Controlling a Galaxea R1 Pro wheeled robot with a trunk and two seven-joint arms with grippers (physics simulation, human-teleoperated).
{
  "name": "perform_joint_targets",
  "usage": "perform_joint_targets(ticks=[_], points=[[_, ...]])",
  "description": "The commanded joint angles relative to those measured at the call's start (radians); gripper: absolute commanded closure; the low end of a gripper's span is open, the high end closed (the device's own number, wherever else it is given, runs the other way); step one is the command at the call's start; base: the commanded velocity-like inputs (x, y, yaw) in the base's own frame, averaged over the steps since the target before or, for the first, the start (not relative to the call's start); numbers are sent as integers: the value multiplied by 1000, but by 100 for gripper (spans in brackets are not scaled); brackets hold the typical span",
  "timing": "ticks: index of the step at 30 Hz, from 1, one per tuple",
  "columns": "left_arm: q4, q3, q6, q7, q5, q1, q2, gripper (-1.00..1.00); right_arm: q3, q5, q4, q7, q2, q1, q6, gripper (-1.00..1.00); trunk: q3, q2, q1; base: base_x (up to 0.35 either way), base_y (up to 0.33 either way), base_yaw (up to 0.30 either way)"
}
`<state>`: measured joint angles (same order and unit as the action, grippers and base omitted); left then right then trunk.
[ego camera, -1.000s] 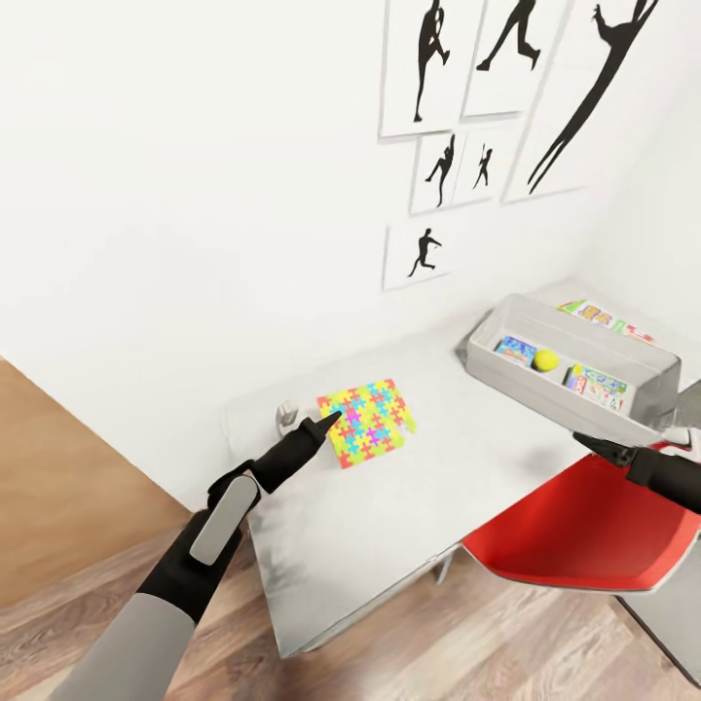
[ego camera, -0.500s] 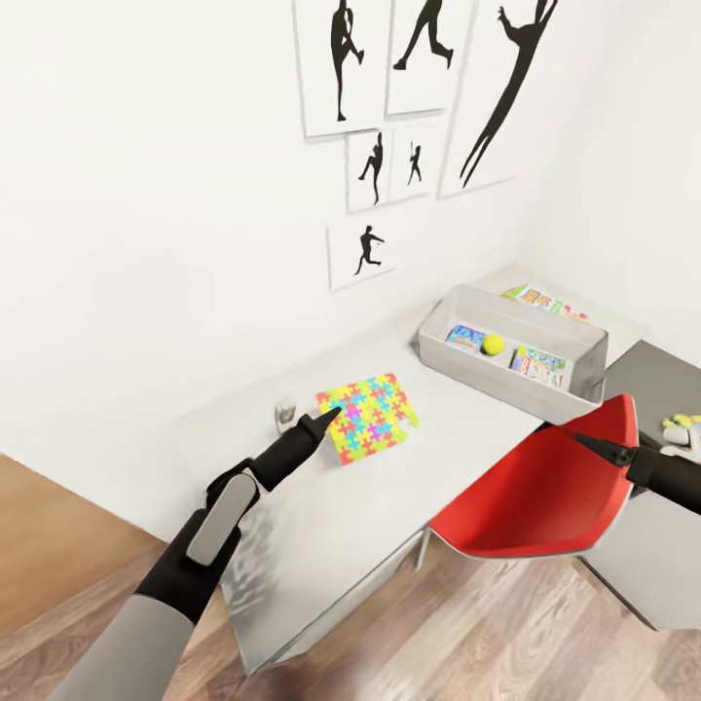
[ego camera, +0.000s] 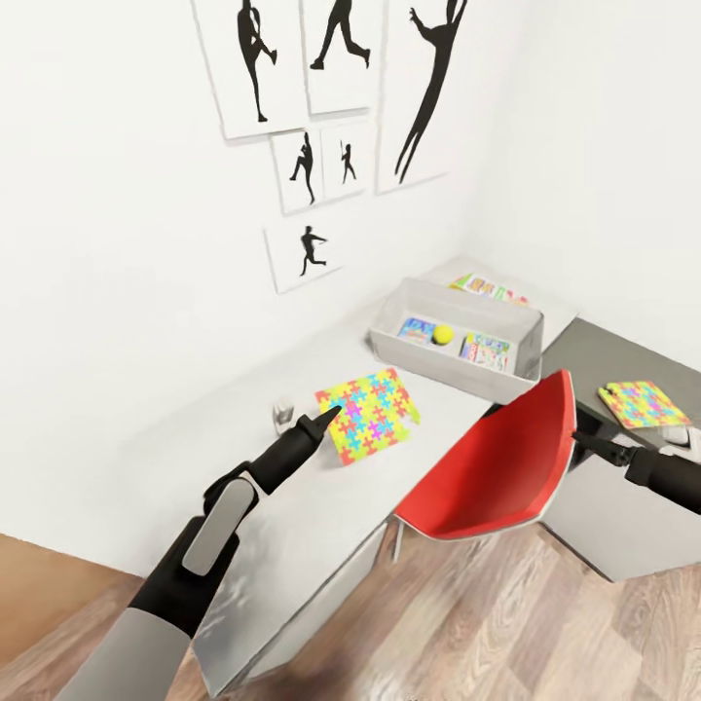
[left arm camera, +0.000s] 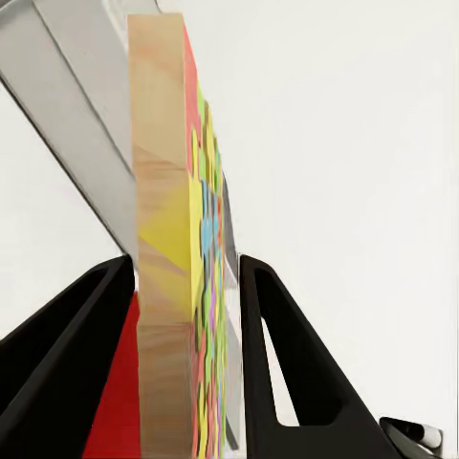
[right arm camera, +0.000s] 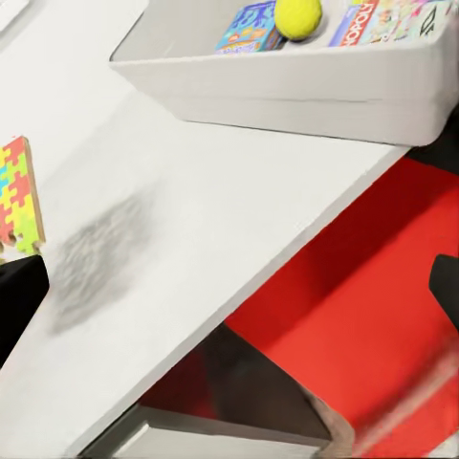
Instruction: Put all the toys in the child's room - the three board games (two on the bed and one on the table), the two jigsaw puzzles on the table, and the tennis ball on the table - inside the toy box on the table in the child's room.
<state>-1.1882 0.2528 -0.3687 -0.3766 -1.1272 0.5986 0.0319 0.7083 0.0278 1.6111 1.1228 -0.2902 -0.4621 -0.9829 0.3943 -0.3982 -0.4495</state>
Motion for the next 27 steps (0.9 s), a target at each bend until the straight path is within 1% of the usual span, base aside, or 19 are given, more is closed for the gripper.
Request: perform_joint_targets(ticks=[1, 9, 13, 16, 27], points=[[-11, 0, -7, 2, -10, -1, -1, 100, 1, 3, 0, 2, 0, -1, -8, -100, 2, -2, -1, 0, -183, -289], [-23, 1, -6, 8, -10, -5, -1, 100, 1, 3, 0, 1, 0, -1, -8, -100, 2, -2, -1, 0, -237, -289], [-26, 1, -6, 10, -10, -9, -1, 100, 2, 2, 0, 1, 0, -1, -8, -100, 2, -2, -1, 0, -127, -288], [-28, -5, -5, 9, -9, -18, -2, 100, 1, 3, 2, 1, 1, 0, -7, -100, 2, -2, -1, 0, -22, -91], [-35, -6, -4, 8, -9, -21, -4, 100, 0, 3, 3, 1, 2, 0, -5, -100, 2, -2, -1, -4, -11, -25]])
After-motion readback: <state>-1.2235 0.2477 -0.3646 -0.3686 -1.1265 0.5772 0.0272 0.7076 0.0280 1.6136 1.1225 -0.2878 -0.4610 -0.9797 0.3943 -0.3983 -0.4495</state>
